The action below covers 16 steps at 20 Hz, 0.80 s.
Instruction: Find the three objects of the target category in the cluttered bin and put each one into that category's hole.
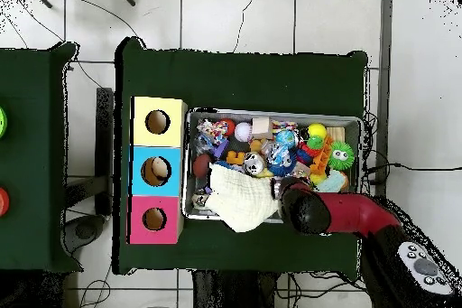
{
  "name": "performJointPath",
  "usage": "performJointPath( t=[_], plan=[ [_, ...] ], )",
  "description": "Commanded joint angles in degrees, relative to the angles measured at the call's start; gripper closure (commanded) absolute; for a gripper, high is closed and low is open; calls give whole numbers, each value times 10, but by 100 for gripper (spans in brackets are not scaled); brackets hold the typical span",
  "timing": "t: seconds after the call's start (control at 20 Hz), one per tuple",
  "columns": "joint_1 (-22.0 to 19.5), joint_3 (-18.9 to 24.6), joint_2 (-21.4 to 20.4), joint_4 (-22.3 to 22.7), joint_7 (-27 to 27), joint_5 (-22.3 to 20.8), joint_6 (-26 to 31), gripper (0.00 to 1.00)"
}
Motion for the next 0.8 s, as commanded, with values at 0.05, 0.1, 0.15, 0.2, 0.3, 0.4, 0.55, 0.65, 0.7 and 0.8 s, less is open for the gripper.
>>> performJointPath(
  t=[0.05, 0.1, 0.15, 0.2, 0.3, 0.4, 0.55, 0.65, 0.7, 0.8],
  plan=[
    [24, 12, 46, -46, -8, -58, -21, 0],
    [11, 33, 53, -49, -34, -56, -1, 0],
    [-1, 52, 61, -55, -61, -53, 22, 0],
    [-12, 71, 66, -59, -85, -54, 37, 0],
    [-27, 107, 80, -70, -141, -62, 67, 0],
    [-44, 132, 90, -73, -169, -66, 85, 0],
    [-57, 150, 96, -71, -172, -63, 103, 0],
    [-62, 157, 94, -67, -163, -60, 112, 0],
    [-64, 159, 91, -65, -155, -60, 111, 0],
    [-66, 155, 85, -59, -134, -61, 108, 0]
  ],
)
